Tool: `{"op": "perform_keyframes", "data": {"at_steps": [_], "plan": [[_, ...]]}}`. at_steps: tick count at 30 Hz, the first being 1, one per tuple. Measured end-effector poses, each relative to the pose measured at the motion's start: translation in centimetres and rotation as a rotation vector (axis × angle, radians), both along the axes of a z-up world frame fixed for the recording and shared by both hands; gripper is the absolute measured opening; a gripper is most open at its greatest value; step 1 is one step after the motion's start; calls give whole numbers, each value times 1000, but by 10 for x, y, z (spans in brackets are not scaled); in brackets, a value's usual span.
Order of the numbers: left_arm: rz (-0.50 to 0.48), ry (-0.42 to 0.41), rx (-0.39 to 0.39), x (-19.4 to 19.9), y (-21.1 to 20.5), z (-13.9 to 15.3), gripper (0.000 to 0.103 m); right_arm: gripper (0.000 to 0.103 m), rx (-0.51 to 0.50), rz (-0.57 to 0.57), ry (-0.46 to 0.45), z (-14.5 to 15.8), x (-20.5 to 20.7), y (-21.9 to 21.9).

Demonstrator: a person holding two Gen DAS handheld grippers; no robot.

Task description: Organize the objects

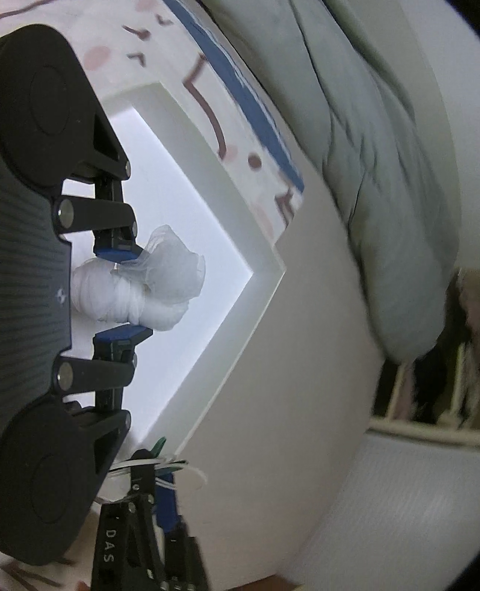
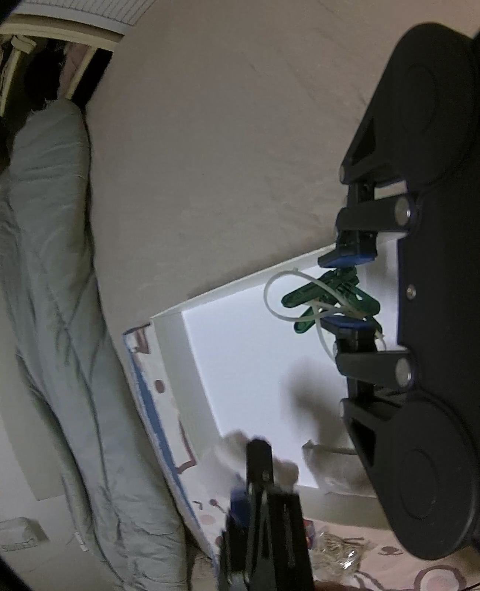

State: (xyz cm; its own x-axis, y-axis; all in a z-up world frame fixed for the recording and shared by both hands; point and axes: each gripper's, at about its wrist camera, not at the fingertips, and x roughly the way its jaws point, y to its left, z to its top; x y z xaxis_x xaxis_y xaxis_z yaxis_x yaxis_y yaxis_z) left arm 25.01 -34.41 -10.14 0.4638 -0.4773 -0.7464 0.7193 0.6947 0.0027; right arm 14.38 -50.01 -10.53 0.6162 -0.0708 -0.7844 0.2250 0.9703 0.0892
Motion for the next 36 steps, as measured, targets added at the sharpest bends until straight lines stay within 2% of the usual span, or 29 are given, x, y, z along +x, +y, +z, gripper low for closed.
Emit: {"op": "perform_keyframes", "data": {"at_steps": [4,8,13,15,20,23,36], "plan": [[-74,12,59,4,-14,-20,36,28,2,22,42,-10,8,1],[-124,41,74,6,-21,-34,36,28,5,32,84,-19,12,3],[-136,64,85,5,-28,-44,37,31,-20,31,121,-26,14,5],[-132,70,85,5,-29,-46,43,33,-30,28,130,-27,13,4],[-95,104,43,7,-22,-39,60,46,-4,1,118,-22,11,0],[-87,104,30,4,-19,-33,61,52,19,-4,103,-17,8,0],[-43,91,32,-10,-3,-10,61,55,24,-36,48,2,-2,4]]}}
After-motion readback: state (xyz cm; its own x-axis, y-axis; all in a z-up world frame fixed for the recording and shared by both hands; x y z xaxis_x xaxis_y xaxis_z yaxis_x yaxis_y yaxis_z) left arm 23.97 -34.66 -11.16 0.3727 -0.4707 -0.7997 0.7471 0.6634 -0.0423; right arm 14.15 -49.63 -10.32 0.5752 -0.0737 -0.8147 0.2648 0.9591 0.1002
